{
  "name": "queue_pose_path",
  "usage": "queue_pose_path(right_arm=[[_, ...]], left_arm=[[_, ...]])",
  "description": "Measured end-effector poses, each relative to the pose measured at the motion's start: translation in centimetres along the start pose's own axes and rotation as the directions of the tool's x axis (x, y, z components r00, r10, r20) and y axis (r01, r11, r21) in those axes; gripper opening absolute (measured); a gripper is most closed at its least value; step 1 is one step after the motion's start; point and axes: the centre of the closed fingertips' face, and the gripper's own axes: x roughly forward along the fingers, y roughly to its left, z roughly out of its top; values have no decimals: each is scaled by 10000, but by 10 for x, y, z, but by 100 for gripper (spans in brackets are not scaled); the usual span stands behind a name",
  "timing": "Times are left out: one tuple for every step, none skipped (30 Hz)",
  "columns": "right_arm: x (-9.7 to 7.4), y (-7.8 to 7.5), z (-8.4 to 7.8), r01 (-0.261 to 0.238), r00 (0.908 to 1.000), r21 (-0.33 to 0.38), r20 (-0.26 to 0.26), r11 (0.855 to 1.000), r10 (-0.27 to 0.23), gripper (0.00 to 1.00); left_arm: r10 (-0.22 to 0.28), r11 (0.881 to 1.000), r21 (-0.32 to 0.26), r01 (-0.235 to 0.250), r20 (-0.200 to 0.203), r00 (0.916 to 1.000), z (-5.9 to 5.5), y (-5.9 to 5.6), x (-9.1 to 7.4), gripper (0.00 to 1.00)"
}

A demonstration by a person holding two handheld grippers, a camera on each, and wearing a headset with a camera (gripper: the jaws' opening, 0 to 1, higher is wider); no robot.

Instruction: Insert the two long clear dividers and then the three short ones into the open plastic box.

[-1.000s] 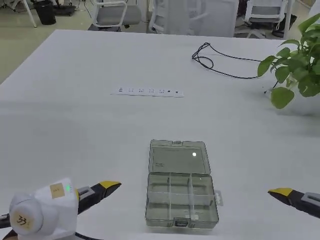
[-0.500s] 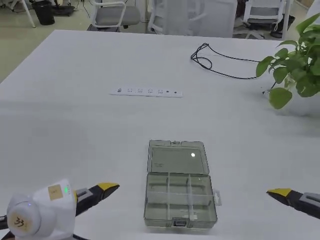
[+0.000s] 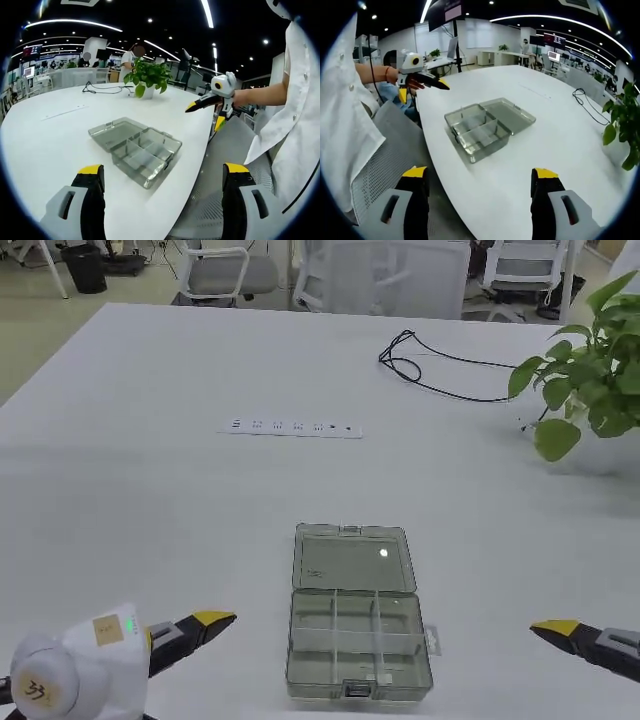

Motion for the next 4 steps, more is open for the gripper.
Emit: queue_pose_path(right_arm=[[0, 0, 0, -8, 10000, -11, -8, 10000, 8, 84], [0, 1, 0, -17, 10000, -22, -22, 10000, 17, 84], [0, 1, 0, -22, 10000, -15, -22, 10000, 22, 84], [0, 1, 0, -25, 10000, -18, 3, 10000, 25, 84]], left_arm=[[-2, 10000, -2, 2, 1, 10000, 0, 0, 0, 100], [-1, 10000, 14, 1, -20, 10000, 0, 0, 0, 100], [-1, 10000, 37, 1, -23, 10000, 0, 0, 0, 100], [-12, 10000, 21, 12, -4, 10000, 0, 0, 0, 100]])
